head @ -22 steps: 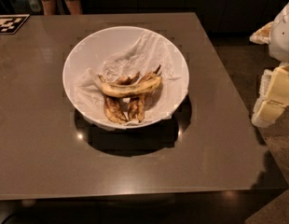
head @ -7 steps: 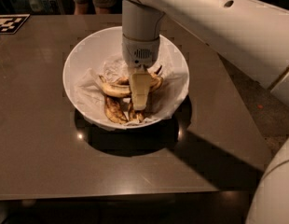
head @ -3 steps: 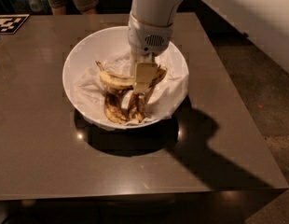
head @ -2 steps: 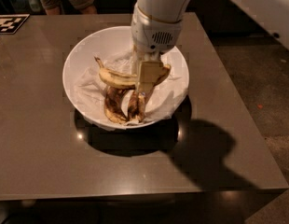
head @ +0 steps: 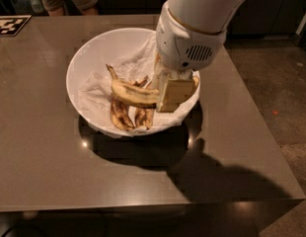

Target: Pick banana from white bowl

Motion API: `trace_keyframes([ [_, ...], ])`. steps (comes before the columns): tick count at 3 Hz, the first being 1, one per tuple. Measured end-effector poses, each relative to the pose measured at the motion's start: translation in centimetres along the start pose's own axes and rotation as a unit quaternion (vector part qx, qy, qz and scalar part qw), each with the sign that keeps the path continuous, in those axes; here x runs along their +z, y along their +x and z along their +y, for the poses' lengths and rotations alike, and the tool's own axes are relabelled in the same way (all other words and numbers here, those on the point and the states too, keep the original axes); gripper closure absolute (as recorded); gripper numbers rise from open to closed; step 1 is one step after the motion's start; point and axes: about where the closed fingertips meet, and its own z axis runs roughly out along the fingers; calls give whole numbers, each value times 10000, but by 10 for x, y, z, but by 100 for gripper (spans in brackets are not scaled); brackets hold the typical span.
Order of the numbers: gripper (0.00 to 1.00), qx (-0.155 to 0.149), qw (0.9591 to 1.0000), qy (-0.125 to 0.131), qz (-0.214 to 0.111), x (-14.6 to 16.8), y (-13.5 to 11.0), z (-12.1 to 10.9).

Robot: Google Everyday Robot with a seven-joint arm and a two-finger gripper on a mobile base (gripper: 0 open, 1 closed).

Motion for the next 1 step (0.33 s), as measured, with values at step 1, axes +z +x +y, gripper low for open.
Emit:
trace_keyframes([
  [1,100,3,10000,39,17,-3,0,4],
])
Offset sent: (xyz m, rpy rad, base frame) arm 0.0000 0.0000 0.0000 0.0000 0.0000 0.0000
